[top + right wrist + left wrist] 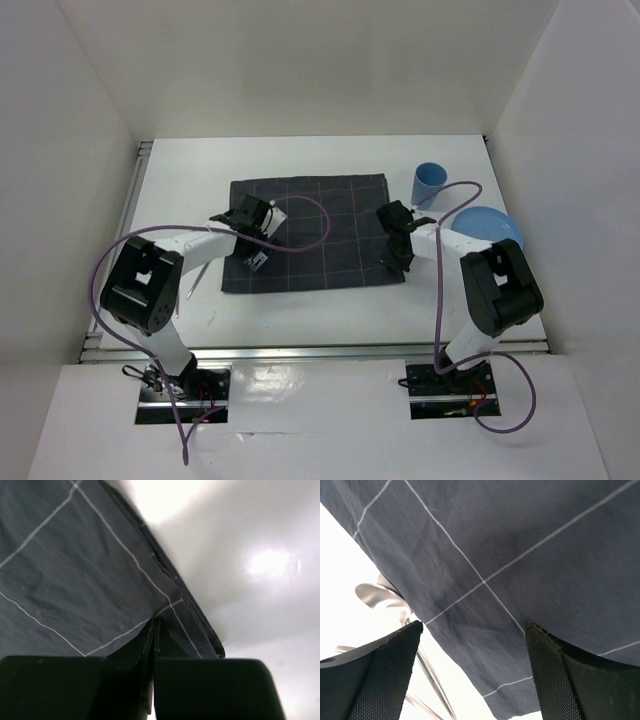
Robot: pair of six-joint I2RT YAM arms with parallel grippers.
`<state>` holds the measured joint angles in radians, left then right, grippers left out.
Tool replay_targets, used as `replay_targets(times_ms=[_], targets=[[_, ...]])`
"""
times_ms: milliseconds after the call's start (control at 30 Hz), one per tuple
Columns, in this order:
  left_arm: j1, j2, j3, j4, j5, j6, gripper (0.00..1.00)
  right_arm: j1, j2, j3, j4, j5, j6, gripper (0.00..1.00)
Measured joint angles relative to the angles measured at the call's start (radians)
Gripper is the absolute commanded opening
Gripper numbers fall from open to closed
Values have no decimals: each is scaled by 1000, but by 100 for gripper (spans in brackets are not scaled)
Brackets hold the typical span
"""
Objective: Set the dinner table for one person
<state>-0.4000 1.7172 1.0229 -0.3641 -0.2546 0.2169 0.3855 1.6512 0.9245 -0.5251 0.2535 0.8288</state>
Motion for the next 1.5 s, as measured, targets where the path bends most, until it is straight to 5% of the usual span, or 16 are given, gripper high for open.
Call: replay_targets(times_ms=[267, 667, 767, 800, 833, 933, 1067, 1300, 1500], targets=[[-21, -59, -72, 19, 5, 15, 89, 31, -155, -155, -46, -18, 210, 0], [-21, -79, -79, -63, 98, -23, 88, 33, -162, -137, -188, 20, 253, 2], [-21, -79, -78, -68, 100, -33, 88, 39, -167, -116, -270, 69, 277, 18], [-21, -79, -76, -73, 100, -35, 88, 43, -180, -107, -296, 91, 281, 44], [-21, -79, -72, -84, 101, -37, 88, 47, -206, -93, -322, 118, 283, 56], [-21, -79, -67, -129, 113, -41, 88, 35, -285, -20, -371, 211, 261, 75], [-21, -79, -64, -186, 146, -42, 88, -103, -322, 103, -351, 293, 167, 82], [-21, -79, -64, -229, 177, -45, 88, -425, -298, 87, -155, 304, -71, 83], [-21, -79, -55, -241, 174, -44, 88, -512, -203, 43, 47, 233, -296, 86]])
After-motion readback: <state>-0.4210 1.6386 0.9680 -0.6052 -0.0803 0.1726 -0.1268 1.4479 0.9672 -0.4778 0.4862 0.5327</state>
